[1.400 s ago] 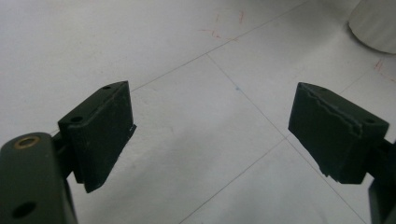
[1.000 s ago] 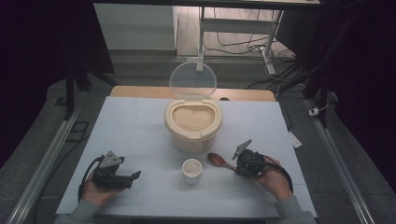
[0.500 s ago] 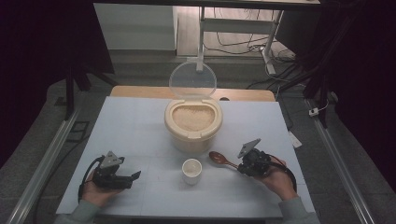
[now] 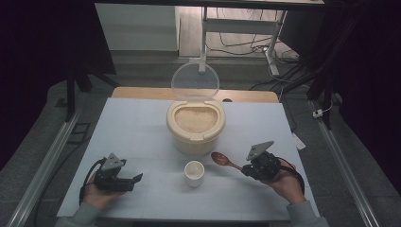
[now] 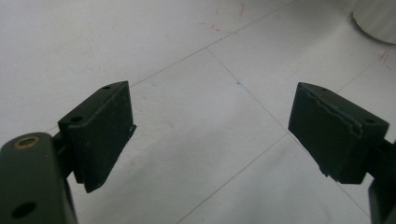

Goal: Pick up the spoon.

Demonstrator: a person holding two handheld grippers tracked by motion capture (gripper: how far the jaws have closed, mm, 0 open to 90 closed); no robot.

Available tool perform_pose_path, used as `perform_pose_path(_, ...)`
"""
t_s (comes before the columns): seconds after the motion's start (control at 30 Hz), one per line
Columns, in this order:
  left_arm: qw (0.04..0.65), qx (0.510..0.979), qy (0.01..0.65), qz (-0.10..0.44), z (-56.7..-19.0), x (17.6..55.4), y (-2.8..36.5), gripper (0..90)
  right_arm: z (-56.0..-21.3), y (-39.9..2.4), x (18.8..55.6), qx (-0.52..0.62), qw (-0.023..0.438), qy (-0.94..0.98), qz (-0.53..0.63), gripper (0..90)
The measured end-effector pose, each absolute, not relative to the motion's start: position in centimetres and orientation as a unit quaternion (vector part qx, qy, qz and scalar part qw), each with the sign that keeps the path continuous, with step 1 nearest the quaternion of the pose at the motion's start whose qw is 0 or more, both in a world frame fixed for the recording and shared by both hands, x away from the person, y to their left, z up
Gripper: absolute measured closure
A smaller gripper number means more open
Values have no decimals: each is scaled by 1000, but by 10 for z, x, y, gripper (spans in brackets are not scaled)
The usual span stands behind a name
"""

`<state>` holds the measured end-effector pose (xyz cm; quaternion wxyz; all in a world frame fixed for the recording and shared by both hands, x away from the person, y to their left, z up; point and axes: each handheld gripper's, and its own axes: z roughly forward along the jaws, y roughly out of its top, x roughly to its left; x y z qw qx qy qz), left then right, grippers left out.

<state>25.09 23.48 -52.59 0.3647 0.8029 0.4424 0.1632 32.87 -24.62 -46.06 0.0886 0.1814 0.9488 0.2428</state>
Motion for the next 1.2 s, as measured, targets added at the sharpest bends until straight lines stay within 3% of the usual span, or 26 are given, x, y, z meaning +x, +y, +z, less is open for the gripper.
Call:
perform_pose_path(0.5, 362, 804, 443, 163, -527, 252, 234, 137, -440, -242, 315, 145, 57, 940, 302, 788)
perform_pose_path(1.2, 362, 804, 443, 163, -527, 252, 233, 137, -435, -201, 306, 91, 53, 945, 310, 788)
